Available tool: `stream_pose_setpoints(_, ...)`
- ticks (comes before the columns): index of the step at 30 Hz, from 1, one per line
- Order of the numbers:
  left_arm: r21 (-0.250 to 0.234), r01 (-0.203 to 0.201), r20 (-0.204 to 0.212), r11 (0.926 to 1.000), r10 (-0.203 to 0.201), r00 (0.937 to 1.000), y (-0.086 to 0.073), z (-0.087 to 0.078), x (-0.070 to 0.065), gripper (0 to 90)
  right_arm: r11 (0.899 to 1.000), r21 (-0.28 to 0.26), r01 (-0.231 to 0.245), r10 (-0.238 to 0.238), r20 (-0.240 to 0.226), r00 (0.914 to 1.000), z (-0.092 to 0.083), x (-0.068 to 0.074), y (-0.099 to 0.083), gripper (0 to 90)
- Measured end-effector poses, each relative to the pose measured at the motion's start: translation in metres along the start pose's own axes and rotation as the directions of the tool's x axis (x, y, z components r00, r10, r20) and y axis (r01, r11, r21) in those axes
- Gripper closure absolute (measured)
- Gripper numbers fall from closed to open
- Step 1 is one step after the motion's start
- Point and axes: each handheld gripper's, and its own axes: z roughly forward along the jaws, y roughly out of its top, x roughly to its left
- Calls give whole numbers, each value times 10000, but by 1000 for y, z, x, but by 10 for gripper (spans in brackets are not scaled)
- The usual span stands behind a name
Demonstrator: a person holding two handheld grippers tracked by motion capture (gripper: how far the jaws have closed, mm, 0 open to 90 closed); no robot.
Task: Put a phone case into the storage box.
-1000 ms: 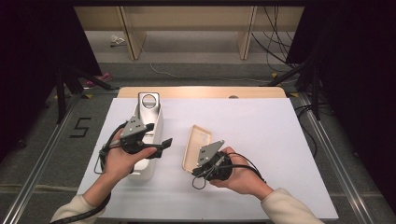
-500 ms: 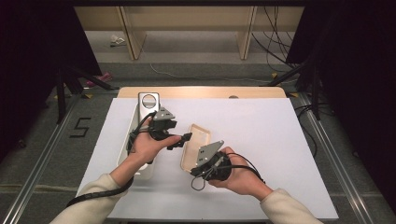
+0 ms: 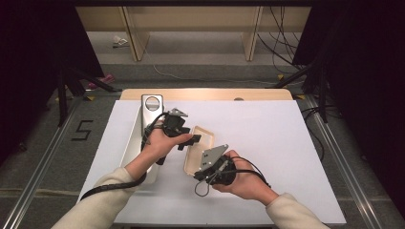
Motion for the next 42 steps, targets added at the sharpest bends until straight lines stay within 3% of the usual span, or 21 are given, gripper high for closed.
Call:
stream_pose_setpoints(9,344,775,232,9964,-783,9967,0,4,1,586,9999,-58,107,-107,31,9999,0,2,2,876)
stream_pose_setpoints(17,264,1211,415,9923,-1221,9916,3,0,-1,682,9998,-43,173,-173,39,9998,1,4,3,877)
stream_pose_setpoints(26,-532,1683,777,9843,-1639,9834,9,-9,-17,790,9997,115,223,-225,136,9997,6,4,2,880)
stream_pose_setpoints(30,-1222,1527,933,9807,-1418,9855,10,-13,-25,811,9994,245,252,-262,448,9987,8,4,1,868)
stream_pose_setpoints(31,-1430,1201,798,9824,-1095,9908,11,-14,-27,813,9997,167,186,-195,546,9983,8,3,0,827)
stream_pose_setpoints(32,-1680,673,369,9835,-620,9974,11,-15,-29,814,9999,93,143,-150,723,9973,8,2,-1,773)
stream_pose_setpoints(33,-1878,389,135,9814,-371,9992,11,-16,-29,814,9999,-14,125,-123,904,9958,7,2,-2,704)
stream_pose_setpoints(35,-2297,382,223,9725,-339,9992,10,-18,-28,814,9996,-286,-36,71,1234,9923,5,-1,-3,579)
stream_pose_setpoints(38,-2838,-54,-59,9589,39,10000,8,-21,-25,813,9980,-563,-290,376,1579,9867,1,-5,-5,455)
stream_pose_setpoints(42,-3436,-130,-221,9390,58,9997,4,-26,-21,812,9928,-961,-718,886,1835,9790,-4,-11,-9,346)
